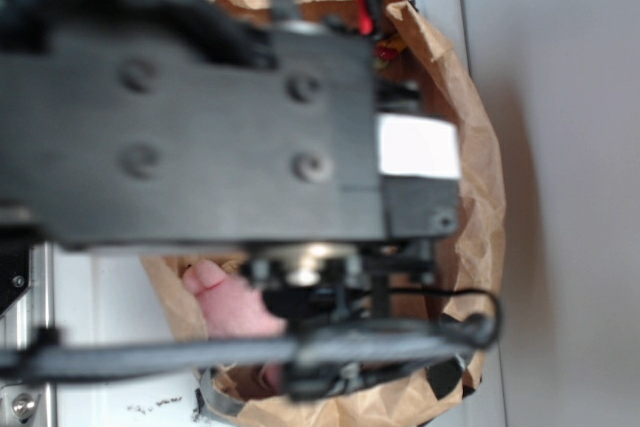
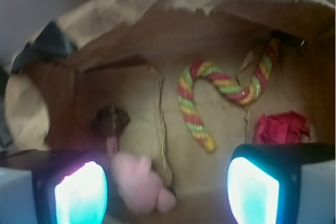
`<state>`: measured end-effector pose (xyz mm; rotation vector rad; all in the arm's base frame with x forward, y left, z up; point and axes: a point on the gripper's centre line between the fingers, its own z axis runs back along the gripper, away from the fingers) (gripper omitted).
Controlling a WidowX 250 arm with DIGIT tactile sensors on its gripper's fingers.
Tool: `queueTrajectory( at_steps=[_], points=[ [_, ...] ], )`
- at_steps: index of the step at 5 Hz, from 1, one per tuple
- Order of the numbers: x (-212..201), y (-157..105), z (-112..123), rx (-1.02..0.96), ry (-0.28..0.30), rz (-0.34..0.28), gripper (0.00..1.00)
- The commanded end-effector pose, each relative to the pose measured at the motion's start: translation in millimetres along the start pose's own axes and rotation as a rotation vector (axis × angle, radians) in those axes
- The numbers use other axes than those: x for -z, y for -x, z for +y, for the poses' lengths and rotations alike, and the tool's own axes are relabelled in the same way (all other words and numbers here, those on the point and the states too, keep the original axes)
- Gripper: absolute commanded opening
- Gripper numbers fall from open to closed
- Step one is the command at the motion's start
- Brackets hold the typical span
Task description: Grab the multicolored rope.
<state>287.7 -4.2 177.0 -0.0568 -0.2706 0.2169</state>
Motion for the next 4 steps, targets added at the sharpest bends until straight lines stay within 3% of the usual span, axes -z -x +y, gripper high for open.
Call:
queueTrajectory(
  at_steps=[1,2,4],
  points=[
    [9.8,-10.3,6.9,-0.226,-0.004,-0.126,1.0],
    [15.4,-11.4,14.2,-0.366,0.008,-0.128,1.0],
    [15.4,-11.4,14.2,-0.366,0.008,-0.128,1.0]
  ],
)
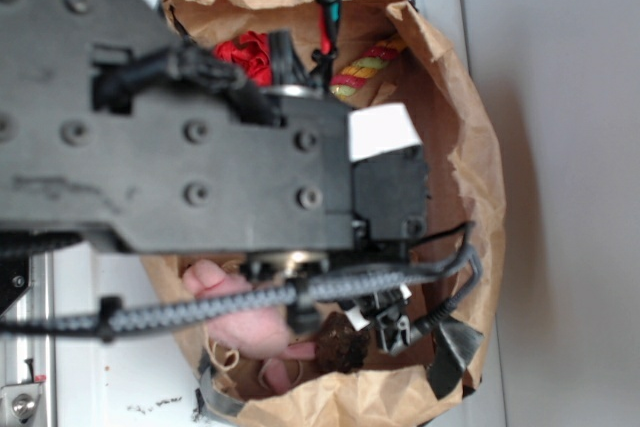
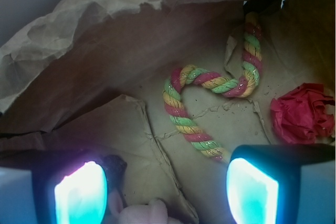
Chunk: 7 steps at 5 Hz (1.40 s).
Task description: Grab the multicolored rope.
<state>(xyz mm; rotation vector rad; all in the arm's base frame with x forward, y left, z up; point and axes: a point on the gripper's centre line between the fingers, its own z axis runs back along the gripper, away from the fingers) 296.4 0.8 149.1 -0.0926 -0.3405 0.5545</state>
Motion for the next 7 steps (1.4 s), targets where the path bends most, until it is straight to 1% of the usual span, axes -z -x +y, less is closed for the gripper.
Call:
queueTrajectory(
  at_steps=[1,4,5,7],
  points=[
    [-12.8,-12.7,5.0,-0.03,0.016,-0.045,1.0],
    [-12.8,-12.7,5.0,-0.03,0.016,-0.045,1.0],
    [16.8,-18.9,8.2,-0.023,-0.013,-0.089,1.0],
    [37.1,-32.1,22.5,-0.013,0.001,-0.14,1.0]
  ],
)
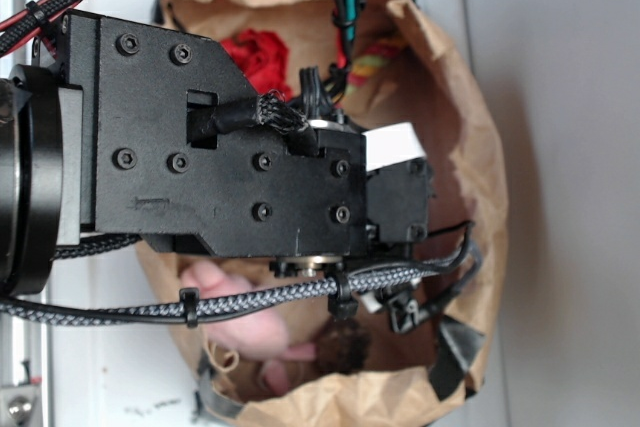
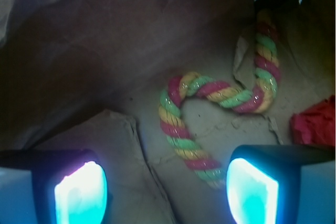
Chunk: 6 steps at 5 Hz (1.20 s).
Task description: Grab the multicolored rope.
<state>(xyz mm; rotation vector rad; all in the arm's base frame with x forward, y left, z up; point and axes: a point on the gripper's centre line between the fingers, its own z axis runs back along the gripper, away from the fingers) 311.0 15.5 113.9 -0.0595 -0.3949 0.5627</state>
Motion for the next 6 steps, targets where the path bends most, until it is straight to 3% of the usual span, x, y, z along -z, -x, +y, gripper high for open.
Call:
queueTrajectory(
  at_steps=[1,3,4,6],
  points=[
    [9.6,-30.2,12.7,0.009,0.01,-0.083,1.0],
    [18.1,-35.2,17.9,0.005,-0.005,-0.115,1.0],
    [24.3,-27.0,17.3,-0.073,-0.051,-0.097,1.0],
    [43.6,-18.9,16.5,-0.094,-0.042,-0.093,1.0]
  ],
)
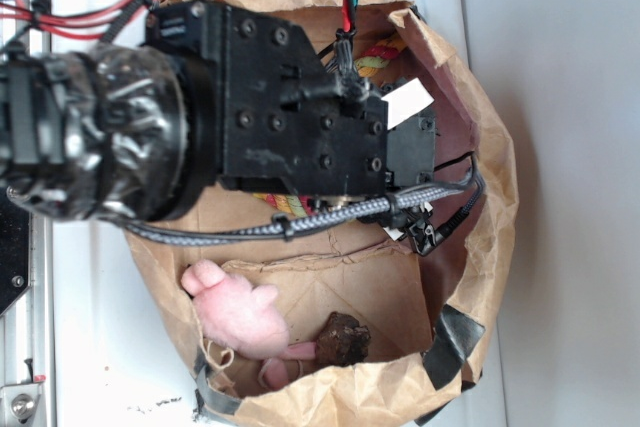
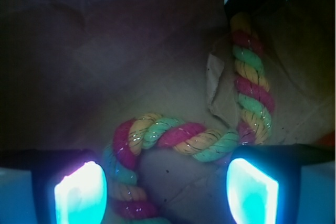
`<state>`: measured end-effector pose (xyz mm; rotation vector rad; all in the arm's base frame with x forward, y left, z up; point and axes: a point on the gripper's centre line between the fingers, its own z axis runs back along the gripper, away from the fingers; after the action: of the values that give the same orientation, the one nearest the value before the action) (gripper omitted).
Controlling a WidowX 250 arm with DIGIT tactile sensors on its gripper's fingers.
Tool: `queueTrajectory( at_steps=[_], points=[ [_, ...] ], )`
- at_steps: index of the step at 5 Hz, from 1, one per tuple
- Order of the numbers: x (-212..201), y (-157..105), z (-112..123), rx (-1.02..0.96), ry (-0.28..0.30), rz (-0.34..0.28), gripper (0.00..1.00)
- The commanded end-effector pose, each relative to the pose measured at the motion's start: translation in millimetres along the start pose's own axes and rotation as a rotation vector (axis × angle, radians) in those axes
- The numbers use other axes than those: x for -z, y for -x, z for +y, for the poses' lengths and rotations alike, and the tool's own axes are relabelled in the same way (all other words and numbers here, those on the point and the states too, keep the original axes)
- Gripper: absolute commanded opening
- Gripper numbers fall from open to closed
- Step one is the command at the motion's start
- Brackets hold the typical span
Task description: Grab the multicolored rope.
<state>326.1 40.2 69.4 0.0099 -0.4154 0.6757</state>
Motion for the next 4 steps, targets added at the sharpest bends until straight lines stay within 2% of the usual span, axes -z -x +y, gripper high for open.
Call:
queueTrajectory(
  at_steps=[1,4],
  points=[
    [2.0,-6.6,-4.3,0.01,0.058,-0.03,1.0],
    [11.2,-1.5,-7.1,0.036,0.068,0.029,1.0]
  ],
)
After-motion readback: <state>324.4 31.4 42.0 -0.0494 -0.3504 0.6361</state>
